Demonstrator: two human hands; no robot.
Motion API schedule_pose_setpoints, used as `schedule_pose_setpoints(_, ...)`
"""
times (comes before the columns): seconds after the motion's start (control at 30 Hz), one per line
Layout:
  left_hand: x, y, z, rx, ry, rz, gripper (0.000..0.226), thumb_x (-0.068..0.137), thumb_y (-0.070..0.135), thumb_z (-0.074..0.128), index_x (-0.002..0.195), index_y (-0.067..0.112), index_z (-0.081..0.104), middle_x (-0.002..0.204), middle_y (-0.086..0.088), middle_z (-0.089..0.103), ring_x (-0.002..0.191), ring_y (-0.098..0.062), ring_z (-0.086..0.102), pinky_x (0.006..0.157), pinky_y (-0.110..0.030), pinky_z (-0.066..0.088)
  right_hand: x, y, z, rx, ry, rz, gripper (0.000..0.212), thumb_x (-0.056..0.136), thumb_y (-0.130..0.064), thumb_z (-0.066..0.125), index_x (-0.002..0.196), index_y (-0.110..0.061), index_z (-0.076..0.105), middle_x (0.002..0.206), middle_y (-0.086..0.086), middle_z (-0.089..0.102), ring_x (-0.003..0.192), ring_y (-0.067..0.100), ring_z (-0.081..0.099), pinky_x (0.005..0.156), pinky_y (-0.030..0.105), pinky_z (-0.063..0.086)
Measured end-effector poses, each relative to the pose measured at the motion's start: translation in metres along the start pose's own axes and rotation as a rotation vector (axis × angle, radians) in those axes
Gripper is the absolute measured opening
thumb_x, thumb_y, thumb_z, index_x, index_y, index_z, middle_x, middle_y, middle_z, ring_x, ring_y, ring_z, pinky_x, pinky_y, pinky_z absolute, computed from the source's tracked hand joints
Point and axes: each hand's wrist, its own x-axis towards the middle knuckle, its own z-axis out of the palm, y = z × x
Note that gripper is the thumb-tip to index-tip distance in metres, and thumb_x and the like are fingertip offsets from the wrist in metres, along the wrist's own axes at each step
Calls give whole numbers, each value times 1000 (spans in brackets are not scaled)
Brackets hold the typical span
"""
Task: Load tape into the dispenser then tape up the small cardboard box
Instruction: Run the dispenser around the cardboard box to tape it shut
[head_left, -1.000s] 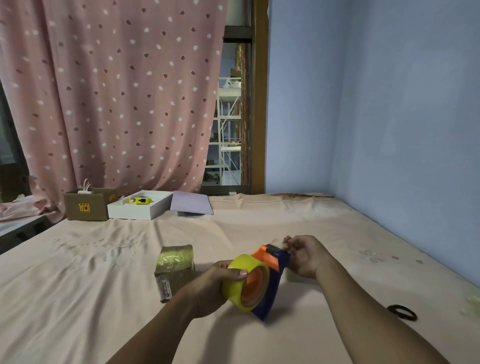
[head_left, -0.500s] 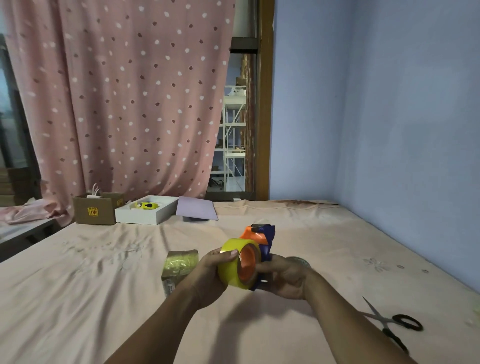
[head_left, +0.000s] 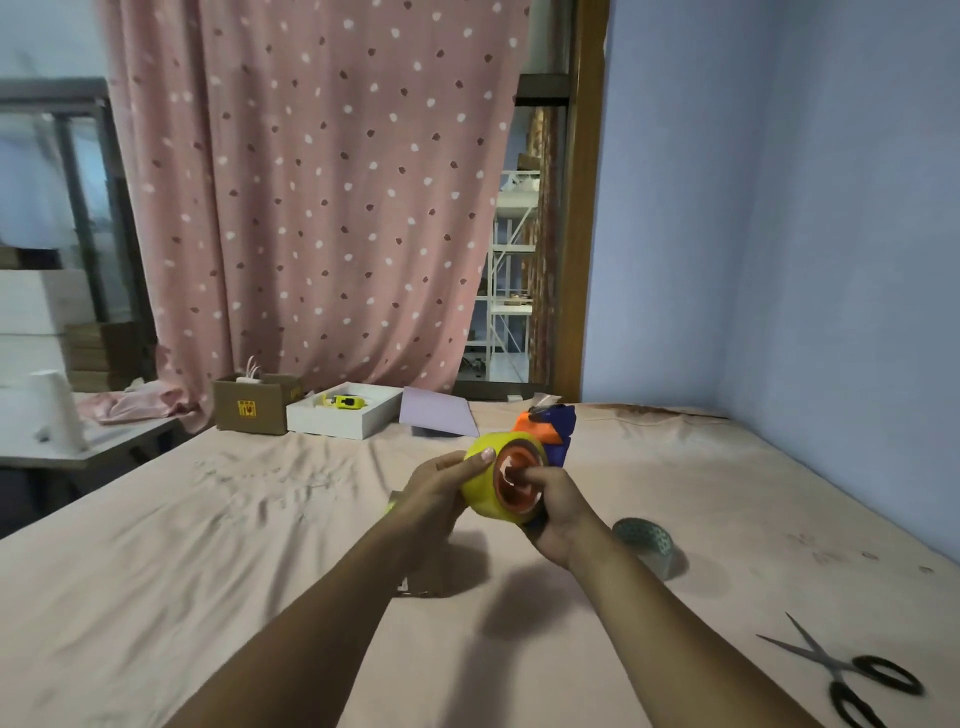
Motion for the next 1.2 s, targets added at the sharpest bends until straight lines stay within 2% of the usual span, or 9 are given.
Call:
schedule_pose_setpoints(0.13, 10, -2, -28, 90, 297, 36, 37, 95, 38, 63, 98, 3, 75, 97, -15, 77, 92, -28, 72, 88, -38, 56, 4, -9, 5, -16, 31, -14, 29, 86, 2, 60, 114, -5, 66, 85, 10, 73, 74, 21, 67, 68, 33, 58)
schedule_pose_setpoints(0.2, 14, -9, -46, 366, 469, 41, 25, 92, 33, 68, 95, 9, 75, 99, -10, 76, 99, -29, 70, 89, -41, 55, 4, -12, 4, -46, 33, 2, 26, 86, 4, 58, 109, -4, 65, 68, 5, 66, 58, 14, 60, 53, 25, 54)
schedule_pose_setpoints(0.3, 11, -25, -64, 631, 548, -23, 32, 89, 26, 69, 118, 11, 69, 112, -6, 68, 103, -28, 64, 82, -36, 54, 4, -14, 1, -82, 29, 11, 23, 86, 4, 57, 107, -3, 65, 64, 4, 62, 54, 12, 56, 49, 23, 50)
schedule_pose_setpoints(0.4, 9, -45, -71, 626, 536, -121, 46, 79, 26, 69, 124, 20, 65, 116, -9, 66, 97, -29, 65, 74, -33, 56, 6, -16, -1, -170, 36, 6, 17, 85, 4, 58, 99, -2, 66, 60, 6, 58, 51, 13, 54, 53, 26, 49)
schedule_pose_setpoints(0.53, 28, -82, -80, 542, 510, -125, 30, 56, 34, 71, 86, 32, 72, 99, -9, 76, 83, -31, 76, 74, -48, 65, 7, -21, -7, -314, 67, -28, 13, 83, 5, 61, 94, 2, 66, 55, 7, 54, 48, 16, 53, 56, 30, 47)
schedule_pose_setpoints(0.7, 3, -64, -15, 501, 363, -72, 24, 72, 13, 81, 96, 14, 77, 85, -4, 74, 73, -23, 76, 60, -28, 64, 5, -42, -17, -639, 112, -136, 38, 73, 4, 71, 109, -5, 62, 80, 12, 67, 69, 24, 60, 67, 38, 48)
schedule_pose_setpoints(0.83, 3, -75, 7, 457, 224, -96, 27, 75, 19, 80, 101, 13, 80, 90, -11, 78, 77, -26, 78, 67, -35, 66, 0, -70, -26, -1039, 129, -268, 61, 73, 5, 78, 124, -18, 53, 119, 7, 61, 103, 29, 59, 76, 34, 49)
schedule_pose_setpoints(0.93, 2, -81, 11, 438, 127, -97, 20, 85, 22, 68, 98, 23, 84, 96, -1, 81, 93, -21, 75, 81, -35, 63, -6, -81, -32, -1317, 122, -348, 64, 70, 2, 81, 123, -20, 55, 118, 4, 61, 102, 25, 57, 76, 31, 48)
schedule_pose_setpoints(1.2, 0, -71, 13, 303, 194, -118, 27, 93, 6, 60, 110, 14, 79, 101, 5, 75, 95, -8, 64, 73, -21, 47, -17, -72, -34, -1673, 37, -360, 65, 72, -6, 76, 131, -22, 53, 118, 5, 64, 96, 22, 56, 76, 30, 47)
